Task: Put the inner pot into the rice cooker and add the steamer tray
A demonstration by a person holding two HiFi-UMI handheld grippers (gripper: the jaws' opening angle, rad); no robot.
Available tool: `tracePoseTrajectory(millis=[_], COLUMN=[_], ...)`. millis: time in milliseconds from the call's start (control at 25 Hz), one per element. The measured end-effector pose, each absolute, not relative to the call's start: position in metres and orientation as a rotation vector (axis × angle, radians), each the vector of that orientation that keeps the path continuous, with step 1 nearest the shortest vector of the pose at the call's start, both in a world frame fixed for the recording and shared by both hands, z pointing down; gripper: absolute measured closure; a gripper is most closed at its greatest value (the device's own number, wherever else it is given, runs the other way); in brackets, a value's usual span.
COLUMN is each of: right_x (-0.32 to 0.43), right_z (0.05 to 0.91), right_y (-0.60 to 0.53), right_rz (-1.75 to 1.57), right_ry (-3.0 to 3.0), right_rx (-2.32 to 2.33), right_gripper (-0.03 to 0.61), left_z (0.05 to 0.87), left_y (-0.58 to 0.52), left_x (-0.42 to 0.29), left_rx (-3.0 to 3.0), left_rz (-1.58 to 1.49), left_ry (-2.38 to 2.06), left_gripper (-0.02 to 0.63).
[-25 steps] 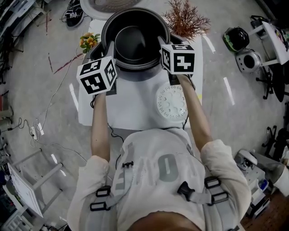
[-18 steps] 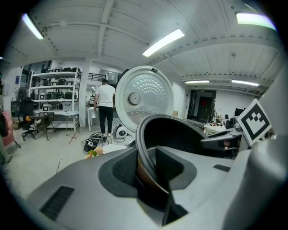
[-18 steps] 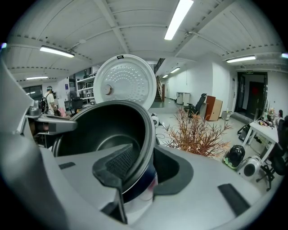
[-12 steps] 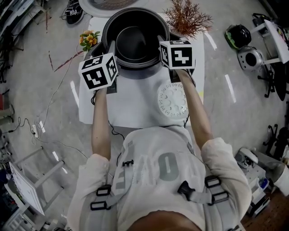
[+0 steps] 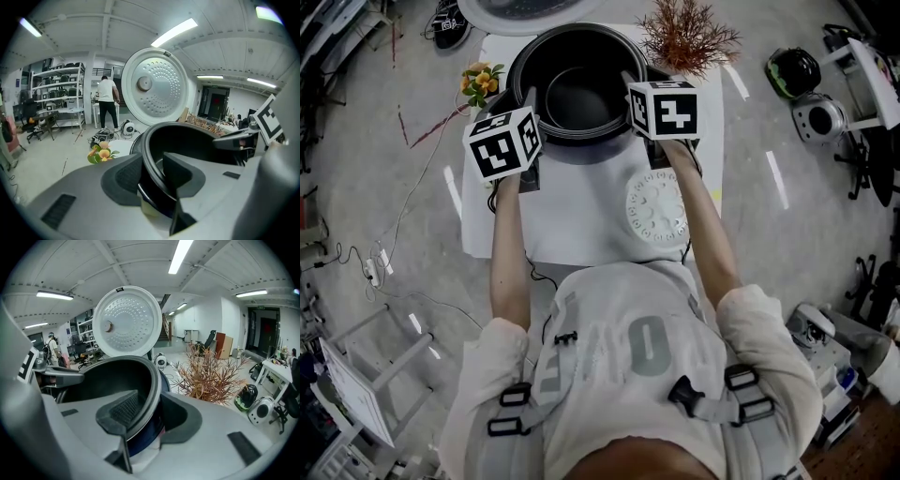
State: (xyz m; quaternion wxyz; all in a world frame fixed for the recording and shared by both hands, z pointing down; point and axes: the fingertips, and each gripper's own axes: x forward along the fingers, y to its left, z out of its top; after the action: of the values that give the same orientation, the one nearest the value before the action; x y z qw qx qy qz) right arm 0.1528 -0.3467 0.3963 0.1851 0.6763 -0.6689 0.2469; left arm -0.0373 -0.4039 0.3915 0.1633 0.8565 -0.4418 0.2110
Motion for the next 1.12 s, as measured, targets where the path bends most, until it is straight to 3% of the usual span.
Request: tracePoseTrajectory(millis=[1120], right_x=[0.155], right_z=[0.392], right_y=[-0.345], right_rz=[0.379], right_ry=[-1.842], right_rx=[1.917], right_gripper=[0.387], left_z=[0.388], left_y=[-0.412], left_x=[-0.043], left_rx=[2.462], left_rz=[0.598], left_ry=[-1.412], left_gripper=[0.476])
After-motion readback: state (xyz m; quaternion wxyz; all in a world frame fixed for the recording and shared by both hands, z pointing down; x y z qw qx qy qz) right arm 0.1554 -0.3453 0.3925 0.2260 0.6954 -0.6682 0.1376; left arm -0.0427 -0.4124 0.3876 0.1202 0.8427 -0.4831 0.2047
